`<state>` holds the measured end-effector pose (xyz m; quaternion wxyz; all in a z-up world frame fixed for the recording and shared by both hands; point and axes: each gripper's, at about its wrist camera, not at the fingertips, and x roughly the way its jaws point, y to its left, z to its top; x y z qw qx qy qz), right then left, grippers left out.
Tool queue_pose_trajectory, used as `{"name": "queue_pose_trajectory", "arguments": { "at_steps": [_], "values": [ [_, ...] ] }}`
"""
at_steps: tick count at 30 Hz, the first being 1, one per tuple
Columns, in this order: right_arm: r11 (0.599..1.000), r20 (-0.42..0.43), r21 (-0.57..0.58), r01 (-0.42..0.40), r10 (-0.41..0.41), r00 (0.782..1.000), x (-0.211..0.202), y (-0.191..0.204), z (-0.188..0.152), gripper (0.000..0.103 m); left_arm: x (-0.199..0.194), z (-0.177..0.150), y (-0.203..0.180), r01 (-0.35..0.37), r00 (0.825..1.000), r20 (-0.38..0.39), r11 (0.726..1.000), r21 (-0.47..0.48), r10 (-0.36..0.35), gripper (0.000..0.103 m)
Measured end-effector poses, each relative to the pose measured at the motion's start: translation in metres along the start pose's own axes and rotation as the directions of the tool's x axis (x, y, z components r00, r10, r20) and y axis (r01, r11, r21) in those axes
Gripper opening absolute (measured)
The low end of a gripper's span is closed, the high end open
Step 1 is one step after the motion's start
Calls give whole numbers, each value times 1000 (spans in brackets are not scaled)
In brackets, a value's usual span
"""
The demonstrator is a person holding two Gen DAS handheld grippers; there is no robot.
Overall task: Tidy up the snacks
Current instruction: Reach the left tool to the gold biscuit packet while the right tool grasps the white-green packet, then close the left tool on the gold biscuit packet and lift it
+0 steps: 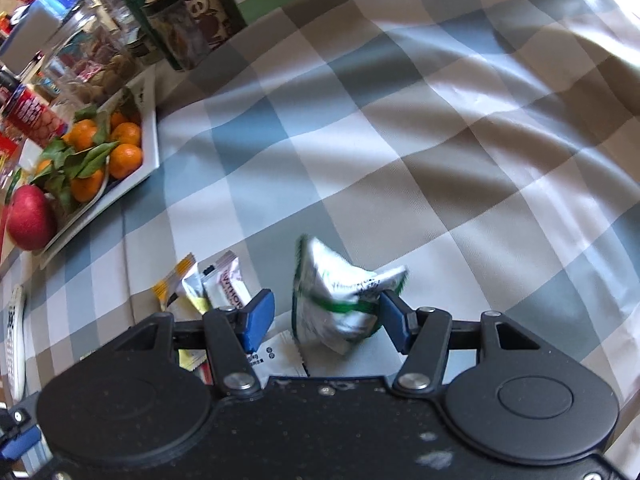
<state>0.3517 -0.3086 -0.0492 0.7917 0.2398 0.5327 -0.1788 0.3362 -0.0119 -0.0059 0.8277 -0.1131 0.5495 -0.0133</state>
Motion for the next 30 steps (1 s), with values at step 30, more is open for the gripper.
{"name": "queue_pose_trajectory", "arguments": {
  "at_steps": [30],
  "values": [
    [994, -62, -64, -86, 82, 995, -27, 10, -4, 39, 38, -12, -16, -75, 997, 36, 995, 71, 72, 80]
  ]
}}
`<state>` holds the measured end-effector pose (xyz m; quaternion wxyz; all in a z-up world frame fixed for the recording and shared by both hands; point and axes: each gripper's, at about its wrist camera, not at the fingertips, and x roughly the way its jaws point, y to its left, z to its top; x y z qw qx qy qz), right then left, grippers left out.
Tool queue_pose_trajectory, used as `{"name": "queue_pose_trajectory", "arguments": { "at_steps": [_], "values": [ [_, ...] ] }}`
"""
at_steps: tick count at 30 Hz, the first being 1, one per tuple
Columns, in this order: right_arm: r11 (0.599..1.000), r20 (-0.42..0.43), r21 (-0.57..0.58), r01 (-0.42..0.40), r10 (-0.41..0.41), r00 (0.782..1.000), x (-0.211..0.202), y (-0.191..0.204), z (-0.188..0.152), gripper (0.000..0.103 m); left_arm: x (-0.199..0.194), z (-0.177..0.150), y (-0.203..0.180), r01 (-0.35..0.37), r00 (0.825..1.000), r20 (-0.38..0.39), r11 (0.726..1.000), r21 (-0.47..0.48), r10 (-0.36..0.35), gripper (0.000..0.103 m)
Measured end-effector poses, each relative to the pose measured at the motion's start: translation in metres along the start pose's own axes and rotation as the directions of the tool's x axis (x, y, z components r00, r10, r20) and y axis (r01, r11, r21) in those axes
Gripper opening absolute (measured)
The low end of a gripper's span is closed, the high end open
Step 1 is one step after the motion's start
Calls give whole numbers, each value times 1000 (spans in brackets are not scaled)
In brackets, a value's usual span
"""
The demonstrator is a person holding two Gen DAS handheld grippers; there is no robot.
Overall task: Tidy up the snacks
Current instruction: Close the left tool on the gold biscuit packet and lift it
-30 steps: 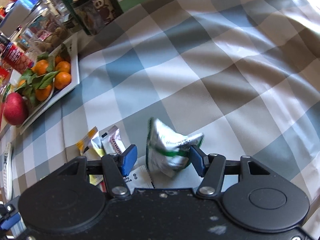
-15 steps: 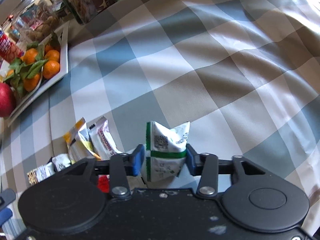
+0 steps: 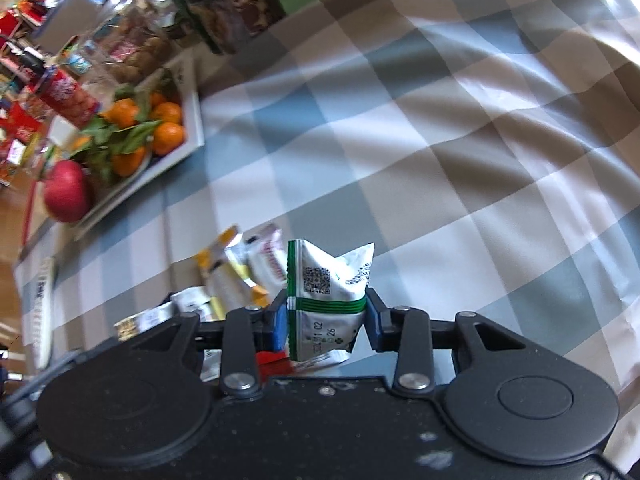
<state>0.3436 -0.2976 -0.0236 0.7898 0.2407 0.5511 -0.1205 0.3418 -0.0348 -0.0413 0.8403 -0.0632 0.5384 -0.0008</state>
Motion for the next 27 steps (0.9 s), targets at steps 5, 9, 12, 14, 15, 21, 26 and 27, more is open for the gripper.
{"name": "queue_pose_trajectory", "arguments": {
  "at_steps": [5, 9, 12, 14, 15, 21, 26, 27],
  "values": [
    [999, 5, -20, -36, 36, 999, -11, 6, -3, 40, 12, -1, -5, -22, 1000, -3, 1000, 1, 22, 79],
    [998, 12, -39, -52, 52, 999, -16, 9, -4, 40, 24, 1, -13, -73, 997, 10, 996, 49, 73, 77],
    [997, 22, -51, -54, 55, 998, -19, 10, -4, 40, 33, -1, -14, -84, 996, -11, 995, 47, 85, 77],
    [997, 28, -57, -54, 55, 998, -20, 12, -4, 40, 33, -2, -14, -81, 997, -9, 996, 36, 81, 76],
    [997, 31, -59, -51, 53, 998, -20, 12, -4, 40, 33, -1, -14, -81, 997, -12, 996, 39, 82, 76],
    [995, 31, -84, -60, 62, 998, -22, 19, -7, 40, 33, 0, -14, -81, 997, -5, 996, 30, 81, 74],
    [991, 36, -107, -76, 80, 996, -26, 21, -9, 40, 28, -1, -19, -62, 998, 30, 995, 73, 60, 48],
    [991, 38, -109, -78, 82, 996, -27, 22, -10, 40, 27, -1, -19, -56, 998, 29, 995, 80, 53, 43]
  ]
}}
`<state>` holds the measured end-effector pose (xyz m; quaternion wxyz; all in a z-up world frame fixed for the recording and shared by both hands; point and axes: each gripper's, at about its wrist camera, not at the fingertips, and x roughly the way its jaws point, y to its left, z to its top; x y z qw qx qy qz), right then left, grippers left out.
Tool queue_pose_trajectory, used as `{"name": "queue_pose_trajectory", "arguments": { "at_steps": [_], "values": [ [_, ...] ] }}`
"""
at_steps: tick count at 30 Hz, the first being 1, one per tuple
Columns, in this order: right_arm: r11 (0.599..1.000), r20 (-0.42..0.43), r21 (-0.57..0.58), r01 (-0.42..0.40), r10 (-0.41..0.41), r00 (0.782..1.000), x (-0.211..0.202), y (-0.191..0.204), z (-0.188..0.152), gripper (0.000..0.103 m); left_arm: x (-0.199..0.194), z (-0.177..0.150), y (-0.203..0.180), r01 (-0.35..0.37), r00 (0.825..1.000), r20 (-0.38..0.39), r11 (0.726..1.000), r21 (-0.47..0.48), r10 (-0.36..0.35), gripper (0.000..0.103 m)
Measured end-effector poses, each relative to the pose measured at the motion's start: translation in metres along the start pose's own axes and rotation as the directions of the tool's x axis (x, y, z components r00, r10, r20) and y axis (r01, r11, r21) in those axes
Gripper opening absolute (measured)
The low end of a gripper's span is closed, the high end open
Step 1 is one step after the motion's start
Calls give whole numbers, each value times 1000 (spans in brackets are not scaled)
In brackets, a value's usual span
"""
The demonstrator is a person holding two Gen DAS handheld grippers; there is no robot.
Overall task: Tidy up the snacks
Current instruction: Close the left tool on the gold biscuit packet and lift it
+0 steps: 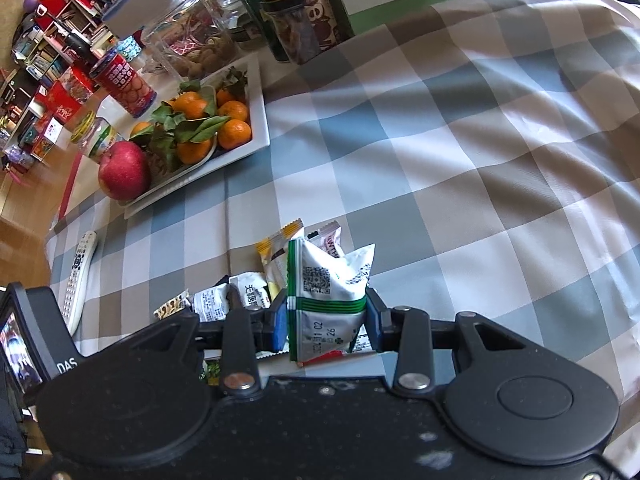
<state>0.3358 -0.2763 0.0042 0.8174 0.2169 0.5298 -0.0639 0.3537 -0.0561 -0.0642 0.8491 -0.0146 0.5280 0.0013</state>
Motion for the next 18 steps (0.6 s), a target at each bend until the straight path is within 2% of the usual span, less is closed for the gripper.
{"name": "queue_pose_trajectory", "arguments": {
  "at_steps": [18],
  "values": [
    [997, 3, 62, 37, -37, 999, 1, -16, 7, 40, -25, 12, 11, 124, 991, -41, 990, -64, -127, 41]
  ]
}}
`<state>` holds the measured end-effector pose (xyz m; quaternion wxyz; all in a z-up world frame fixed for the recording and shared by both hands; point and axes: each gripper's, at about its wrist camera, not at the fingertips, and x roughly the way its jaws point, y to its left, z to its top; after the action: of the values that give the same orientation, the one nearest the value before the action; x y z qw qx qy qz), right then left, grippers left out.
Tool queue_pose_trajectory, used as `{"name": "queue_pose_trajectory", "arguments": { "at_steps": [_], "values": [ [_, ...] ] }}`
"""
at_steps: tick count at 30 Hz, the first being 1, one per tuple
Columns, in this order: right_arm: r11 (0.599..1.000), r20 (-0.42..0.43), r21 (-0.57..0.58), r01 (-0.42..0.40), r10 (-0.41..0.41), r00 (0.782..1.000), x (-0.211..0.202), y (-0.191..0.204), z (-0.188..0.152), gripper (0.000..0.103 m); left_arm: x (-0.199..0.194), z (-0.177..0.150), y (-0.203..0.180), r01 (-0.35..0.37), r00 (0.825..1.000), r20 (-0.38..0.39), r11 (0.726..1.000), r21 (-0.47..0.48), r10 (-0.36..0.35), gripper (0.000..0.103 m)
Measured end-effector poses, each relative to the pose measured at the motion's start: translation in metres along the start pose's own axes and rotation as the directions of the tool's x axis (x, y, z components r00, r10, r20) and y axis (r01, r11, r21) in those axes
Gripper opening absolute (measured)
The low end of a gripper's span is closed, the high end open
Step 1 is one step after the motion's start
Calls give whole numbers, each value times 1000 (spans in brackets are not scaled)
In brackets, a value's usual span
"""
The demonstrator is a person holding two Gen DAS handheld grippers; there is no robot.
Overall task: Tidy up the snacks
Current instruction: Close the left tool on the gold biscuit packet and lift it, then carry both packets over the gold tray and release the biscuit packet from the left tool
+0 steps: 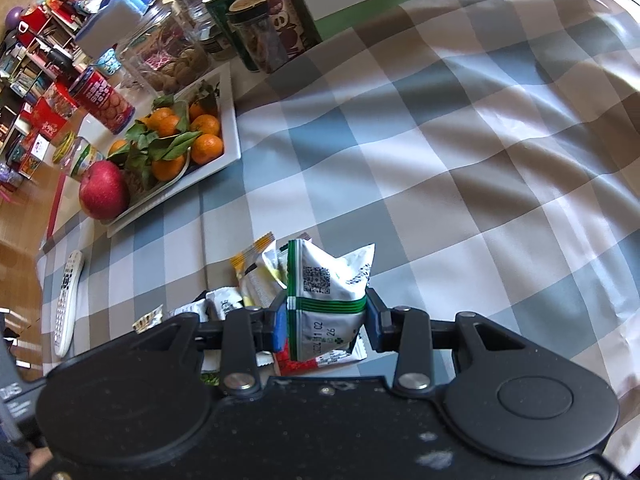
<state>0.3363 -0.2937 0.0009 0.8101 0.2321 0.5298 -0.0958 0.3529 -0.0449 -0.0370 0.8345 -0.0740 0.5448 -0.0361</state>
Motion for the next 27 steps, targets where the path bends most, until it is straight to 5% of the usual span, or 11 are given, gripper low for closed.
{"name": "queue_pose_trajectory", "arguments": {
  "at_steps": [18, 27],
  "values": [
    [1000, -109, -18, 11, -12, 994, 15, -13, -12, 40, -22, -24, -4, 15, 993, -114, 996, 88, -5, 41],
    [999, -28, -39, 33, -34, 999, -2, -30, -20, 40, -63, -38, 8, 6, 1000, -1, 994, 108, -6, 41]
  ]
}}
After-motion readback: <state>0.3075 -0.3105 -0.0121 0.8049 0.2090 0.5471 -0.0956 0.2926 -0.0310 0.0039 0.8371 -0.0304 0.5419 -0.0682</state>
